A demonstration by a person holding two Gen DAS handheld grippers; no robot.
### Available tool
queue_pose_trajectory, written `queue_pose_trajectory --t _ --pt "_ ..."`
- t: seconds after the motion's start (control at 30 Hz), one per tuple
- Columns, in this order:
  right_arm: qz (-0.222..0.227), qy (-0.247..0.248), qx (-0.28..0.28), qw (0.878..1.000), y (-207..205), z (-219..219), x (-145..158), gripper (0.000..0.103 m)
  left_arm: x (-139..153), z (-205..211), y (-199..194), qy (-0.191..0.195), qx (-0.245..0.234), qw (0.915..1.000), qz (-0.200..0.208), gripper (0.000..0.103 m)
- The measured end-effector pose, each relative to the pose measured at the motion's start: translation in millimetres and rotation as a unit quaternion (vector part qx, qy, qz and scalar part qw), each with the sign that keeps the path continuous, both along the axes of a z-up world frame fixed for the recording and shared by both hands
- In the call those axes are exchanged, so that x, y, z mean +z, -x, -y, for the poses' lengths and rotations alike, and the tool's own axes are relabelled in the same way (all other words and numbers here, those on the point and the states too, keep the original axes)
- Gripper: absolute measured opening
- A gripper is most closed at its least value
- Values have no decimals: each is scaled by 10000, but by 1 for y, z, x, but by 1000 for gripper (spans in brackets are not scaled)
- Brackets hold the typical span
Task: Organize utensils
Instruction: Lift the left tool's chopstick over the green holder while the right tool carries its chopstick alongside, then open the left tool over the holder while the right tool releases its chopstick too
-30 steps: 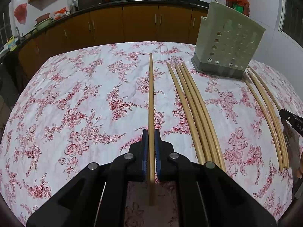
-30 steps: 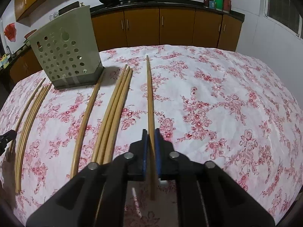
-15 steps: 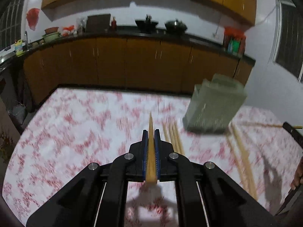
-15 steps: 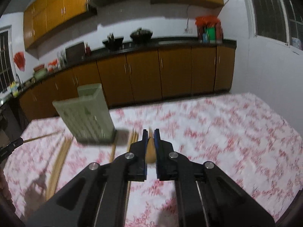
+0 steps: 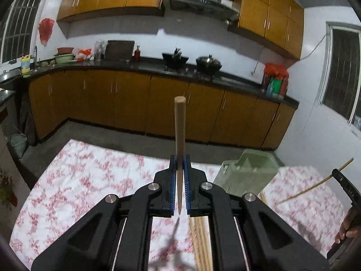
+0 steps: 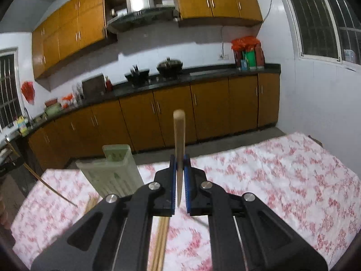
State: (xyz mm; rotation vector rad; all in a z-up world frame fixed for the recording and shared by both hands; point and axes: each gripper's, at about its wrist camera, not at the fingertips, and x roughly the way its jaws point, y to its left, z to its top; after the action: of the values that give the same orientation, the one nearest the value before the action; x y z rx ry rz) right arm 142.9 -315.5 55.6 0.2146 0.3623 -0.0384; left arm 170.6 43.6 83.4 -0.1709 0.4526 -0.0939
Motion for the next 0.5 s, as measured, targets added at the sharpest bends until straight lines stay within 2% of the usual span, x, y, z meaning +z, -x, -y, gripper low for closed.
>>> queue_pose_trajectory --t 0.27,0.37,0.5 --pt "1083 -268 262 9934 12 -2 64 8 55 20 5 268 -94 9956 890 7" --pt "1307 -316 402 9901 9 -9 78 8 68 33 5 383 -194 9926 1133 7" --pt "1521 -256 604 9862 2 -25 89 8 71 48 5 453 -346 9896 1323 7"
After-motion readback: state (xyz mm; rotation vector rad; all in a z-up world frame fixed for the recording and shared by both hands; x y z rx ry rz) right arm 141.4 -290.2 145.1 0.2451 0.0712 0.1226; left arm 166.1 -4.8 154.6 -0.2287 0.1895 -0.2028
